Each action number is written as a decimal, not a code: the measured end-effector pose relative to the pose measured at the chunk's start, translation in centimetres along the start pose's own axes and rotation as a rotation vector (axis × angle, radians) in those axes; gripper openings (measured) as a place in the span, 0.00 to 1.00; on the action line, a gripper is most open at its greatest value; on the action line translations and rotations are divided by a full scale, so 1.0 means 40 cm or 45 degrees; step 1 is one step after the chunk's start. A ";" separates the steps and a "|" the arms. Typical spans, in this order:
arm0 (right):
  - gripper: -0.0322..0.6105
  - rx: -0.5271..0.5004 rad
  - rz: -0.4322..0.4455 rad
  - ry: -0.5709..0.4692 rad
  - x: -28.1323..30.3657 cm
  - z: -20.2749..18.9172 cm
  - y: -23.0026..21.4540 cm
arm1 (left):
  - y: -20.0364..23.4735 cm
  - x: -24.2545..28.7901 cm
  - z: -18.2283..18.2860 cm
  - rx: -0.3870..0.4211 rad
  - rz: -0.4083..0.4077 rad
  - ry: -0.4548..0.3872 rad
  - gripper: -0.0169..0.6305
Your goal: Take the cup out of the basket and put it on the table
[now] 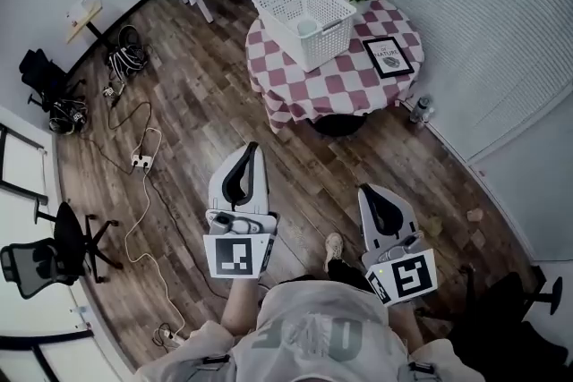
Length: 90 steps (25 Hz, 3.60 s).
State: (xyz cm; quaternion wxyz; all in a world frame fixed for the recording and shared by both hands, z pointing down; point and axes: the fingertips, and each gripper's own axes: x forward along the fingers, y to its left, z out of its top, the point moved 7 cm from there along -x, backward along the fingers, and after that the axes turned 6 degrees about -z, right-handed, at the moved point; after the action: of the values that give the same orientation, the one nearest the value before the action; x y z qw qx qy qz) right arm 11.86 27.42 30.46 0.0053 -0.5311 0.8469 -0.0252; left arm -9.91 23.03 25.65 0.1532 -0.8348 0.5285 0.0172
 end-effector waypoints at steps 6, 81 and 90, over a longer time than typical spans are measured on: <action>0.06 0.107 0.036 -0.025 0.081 -0.005 -0.085 | -0.024 0.102 -0.035 -0.042 0.002 0.039 0.03; 0.06 0.197 -0.087 0.266 1.481 -0.068 -0.747 | 0.497 1.578 -0.739 0.457 -0.965 0.794 0.29; 0.06 0.174 -0.100 0.303 1.457 -0.075 -0.725 | 0.401 1.580 -0.921 0.694 -1.548 1.229 0.30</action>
State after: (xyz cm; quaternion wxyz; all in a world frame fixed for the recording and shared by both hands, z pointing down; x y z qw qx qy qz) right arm 12.43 -37.52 35.91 -0.0598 -0.5556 0.8164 -0.1458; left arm -1.20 -48.83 44.89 0.0890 -0.8244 -0.0225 -0.5585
